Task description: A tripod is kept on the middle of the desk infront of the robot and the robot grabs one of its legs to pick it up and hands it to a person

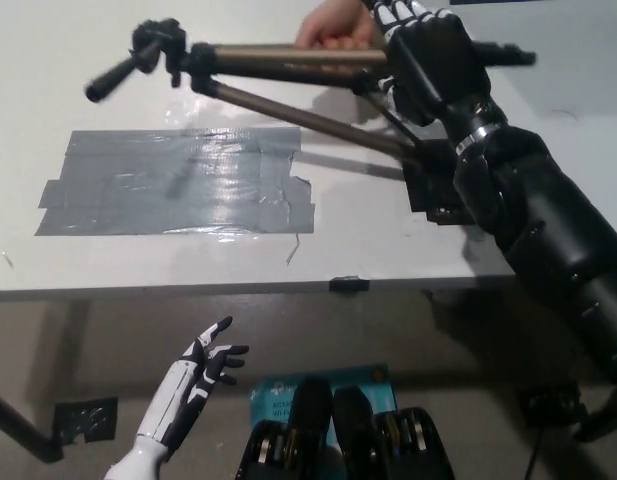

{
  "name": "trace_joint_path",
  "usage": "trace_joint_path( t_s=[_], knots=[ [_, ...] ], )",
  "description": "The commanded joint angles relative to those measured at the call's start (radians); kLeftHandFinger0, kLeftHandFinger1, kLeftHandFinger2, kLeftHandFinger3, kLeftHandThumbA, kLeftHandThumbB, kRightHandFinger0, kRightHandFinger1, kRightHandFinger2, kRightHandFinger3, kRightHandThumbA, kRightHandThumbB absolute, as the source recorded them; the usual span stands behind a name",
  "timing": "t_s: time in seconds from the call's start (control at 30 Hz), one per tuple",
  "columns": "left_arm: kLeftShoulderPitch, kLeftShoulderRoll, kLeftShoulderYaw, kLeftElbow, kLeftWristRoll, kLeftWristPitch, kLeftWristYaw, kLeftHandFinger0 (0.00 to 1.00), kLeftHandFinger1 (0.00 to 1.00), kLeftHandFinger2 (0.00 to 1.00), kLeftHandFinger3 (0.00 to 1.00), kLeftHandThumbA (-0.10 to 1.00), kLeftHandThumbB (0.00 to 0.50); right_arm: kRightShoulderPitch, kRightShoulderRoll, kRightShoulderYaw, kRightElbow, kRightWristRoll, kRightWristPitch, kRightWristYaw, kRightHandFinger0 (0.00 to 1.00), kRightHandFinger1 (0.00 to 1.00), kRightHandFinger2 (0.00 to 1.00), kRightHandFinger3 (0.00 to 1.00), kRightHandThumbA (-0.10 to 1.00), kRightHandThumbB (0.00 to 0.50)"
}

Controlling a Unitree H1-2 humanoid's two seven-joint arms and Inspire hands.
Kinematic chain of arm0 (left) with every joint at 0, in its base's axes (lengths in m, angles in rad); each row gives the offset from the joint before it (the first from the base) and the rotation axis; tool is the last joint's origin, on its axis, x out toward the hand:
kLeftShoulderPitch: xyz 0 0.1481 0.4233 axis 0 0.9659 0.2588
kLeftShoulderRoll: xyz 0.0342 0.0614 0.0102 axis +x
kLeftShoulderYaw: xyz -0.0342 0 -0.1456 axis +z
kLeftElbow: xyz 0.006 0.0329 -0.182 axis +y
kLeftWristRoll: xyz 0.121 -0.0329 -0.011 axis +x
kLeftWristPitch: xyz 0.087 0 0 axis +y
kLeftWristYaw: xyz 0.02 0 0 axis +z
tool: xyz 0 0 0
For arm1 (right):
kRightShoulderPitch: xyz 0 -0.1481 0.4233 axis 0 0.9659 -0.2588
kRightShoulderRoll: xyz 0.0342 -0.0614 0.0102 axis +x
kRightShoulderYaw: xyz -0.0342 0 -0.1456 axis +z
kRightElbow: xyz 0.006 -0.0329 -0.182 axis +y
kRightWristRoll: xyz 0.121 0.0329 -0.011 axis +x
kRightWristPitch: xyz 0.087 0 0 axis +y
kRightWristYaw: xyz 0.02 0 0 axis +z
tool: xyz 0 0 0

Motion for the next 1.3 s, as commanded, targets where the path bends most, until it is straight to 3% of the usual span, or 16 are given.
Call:
trace_joint_path(
  t_s=[0.0,0.07,0.1,0.27,0.3,0.43,0.5,0.67,0.77,1.0,1.13,1.2,1.27],
  knots=[
    [0.013,0.017,-0.003,-0.041,-0.003,-0.005,-0.014,0.66,0.72,0.75,0.94,1.00,0.059,-0.013,-0.105,-0.019,-0.334,0.190,0.157,0.514,1.00,1.00,1.00,1.00,0.86,0.500],
    [0.015,0.021,-0.003,-0.046,-0.008,-0.002,-0.020,0.67,0.73,0.75,0.96,1.00,0.079,0.002,-0.133,-0.015,-0.426,0.208,0.186,0.581,1.00,1.00,1.00,1.00,0.91,0.500],
    [0.016,0.026,-0.001,-0.051,-0.011,0.001,-0.024,0.69,0.74,0.76,0.97,1.00,0.055,0.019,-0.157,-0.018,-0.503,0.243,0.204,0.626,1.00,1.00,1.00,1.00,0.97,0.500],
    [0.021,0.033,-0.006,-0.060,-0.005,0.004,-0.031,0.71,0.75,0.77,1.00,1.00,0.045,0.071,-0.213,-0.066,-0.674,0.351,0.237,0.674,1.00,1.00,1.00,1.00,1.00,0.500],
    [0.023,0.037,-0.007,-0.065,-0.003,0.007,-0.034,0.71,0.75,0.77,1.00,1.00,0.056,0.086,-0.232,-0.090,-0.724,0.376,0.246,0.671,1.00,1.00,1.00,1.00,1.00,0.500],
    [0.020,0.033,-0.012,-0.056,0.001,-0.019,-0.029,0.69,0.73,0.77,1.00,0.97,0.025,0.122,-0.309,-0.187,-0.904,0.452,0.299,0.658,1.00,1.00,1.00,1.00,1.00,0.500],
    [0.006,0.028,-0.011,-0.054,0.011,-0.021,-0.020,0.68,0.73,0.77,1.00,0.98,0.038,0.138,-0.340,-0.248,-0.993,0.496,0.326,0.634,1.00,1.00,1.00,1.00,1.00,0.500],
    [-0.027,0.032,0.006,-0.050,0.007,-0.010,-0.012,0.69,0.74,0.78,1.00,1.00,0.054,0.265,-0.356,-0.366,-1.200,0.589,0.311,0.530,1.00,1.00,1.00,1.00,1.00,0.475],
    [-0.039,0.031,-0.002,-0.045,0.009,-0.013,-0.020,0.69,0.75,0.80,1.00,1.00,0.077,0.455,-0.328,-0.426,-1.354,0.658,0.318,0.451,1.00,1.00,1.00,1.00,1.00,0.444],
    [-0.006,0.033,0.004,-0.041,0.000,-0.028,-0.014,0.72,0.79,0.86,1.00,1.00,0.101,0.834,-0.197,-0.378,-1.340,0.665,0.161,0.330,1.00,1.00,1.00,1.00,1.00,0.393],
    [0.011,0.025,0.004,-0.032,-0.002,-0.035,-0.006,0.82,0.90,0.93,1.00,1.00,0.117,0.939,-0.080,-0.342,-1.205,0.709,0.070,0.296,1.00,1.00,1.00,1.00,1.00,0.368],
    [0.023,0.021,0.004,-0.034,-0.002,-0.031,-0.004,0.95,1.00,1.00,1.00,1.00,0.139,0.972,-0.014,-0.318,-1.109,0.709,0.020,0.283,1.00,1.00,1.00,1.00,1.00,0.350],
    [0.028,0.022,0.006,-0.031,-0.011,-0.044,-0.005,1.00,1.00,1.00,1.00,1.00,0.141,0.987,0.023,-0.309,-1.031,0.687,-0.032,0.277,1.00,1.00,1.00,1.00,1.00,0.334]
  ],
)
